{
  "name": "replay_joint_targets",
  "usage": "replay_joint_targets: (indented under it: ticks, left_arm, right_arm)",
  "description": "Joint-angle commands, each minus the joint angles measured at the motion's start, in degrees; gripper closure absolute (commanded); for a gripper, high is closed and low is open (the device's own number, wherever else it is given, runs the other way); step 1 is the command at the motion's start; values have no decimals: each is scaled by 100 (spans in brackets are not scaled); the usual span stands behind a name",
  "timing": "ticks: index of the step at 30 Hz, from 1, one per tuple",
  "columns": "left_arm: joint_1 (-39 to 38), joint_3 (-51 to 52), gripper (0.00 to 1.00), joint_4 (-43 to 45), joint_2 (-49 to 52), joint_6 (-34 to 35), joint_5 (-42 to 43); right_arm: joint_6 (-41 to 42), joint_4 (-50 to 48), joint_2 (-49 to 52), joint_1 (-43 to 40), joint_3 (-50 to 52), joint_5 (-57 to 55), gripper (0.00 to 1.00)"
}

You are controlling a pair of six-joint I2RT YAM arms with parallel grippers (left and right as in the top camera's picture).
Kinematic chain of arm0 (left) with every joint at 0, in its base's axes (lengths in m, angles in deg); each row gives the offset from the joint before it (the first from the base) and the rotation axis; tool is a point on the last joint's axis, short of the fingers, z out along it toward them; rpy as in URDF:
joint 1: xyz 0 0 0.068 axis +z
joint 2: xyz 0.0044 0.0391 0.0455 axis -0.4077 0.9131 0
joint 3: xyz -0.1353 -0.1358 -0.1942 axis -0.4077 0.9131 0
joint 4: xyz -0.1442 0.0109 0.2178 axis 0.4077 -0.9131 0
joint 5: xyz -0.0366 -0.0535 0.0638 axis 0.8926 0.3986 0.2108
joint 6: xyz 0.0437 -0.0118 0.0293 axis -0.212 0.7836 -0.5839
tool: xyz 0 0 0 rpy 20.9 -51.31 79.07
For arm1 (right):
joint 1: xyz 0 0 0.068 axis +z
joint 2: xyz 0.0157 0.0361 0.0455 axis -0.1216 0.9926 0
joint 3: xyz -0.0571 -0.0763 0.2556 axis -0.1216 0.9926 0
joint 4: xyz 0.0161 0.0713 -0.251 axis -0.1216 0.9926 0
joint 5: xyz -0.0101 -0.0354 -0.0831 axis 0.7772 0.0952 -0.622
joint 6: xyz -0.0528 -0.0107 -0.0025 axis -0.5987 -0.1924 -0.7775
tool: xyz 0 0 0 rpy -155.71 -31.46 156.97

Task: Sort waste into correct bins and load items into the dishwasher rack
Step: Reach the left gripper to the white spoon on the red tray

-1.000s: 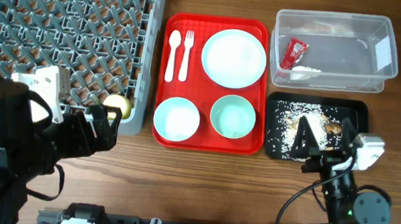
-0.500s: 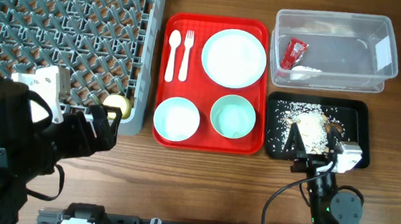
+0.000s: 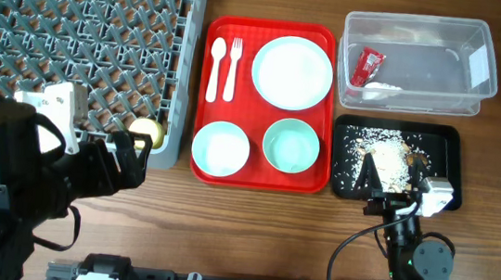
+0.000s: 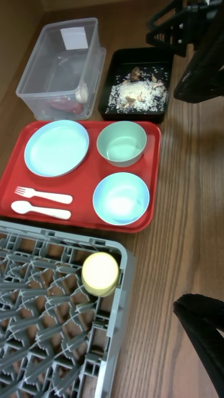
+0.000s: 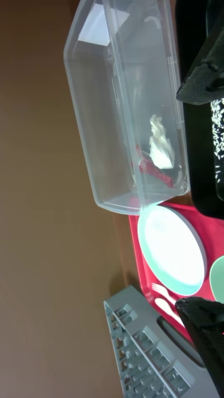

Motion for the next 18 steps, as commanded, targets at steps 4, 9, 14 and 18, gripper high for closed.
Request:
replay_joint_targets:
  ticks: [4, 9, 14, 18]
  left_arm:
    - [-31, -52, 0, 0, 0, 28, 46]
    - [-33, -52, 0, 0, 0, 485, 490]
    - [-37, -9, 0, 848, 35, 1357, 605]
    - [-199, 118, 0, 1255, 525, 1327, 380]
  right_arm:
    - [-92, -33, -79, -42, 7, -98, 0]
    - [-92, -33, -79, -42, 7, -98, 0]
    - [-94, -33, -79, -42, 7, -98, 0]
    - [-94, -33, -79, -42, 7, -98, 0]
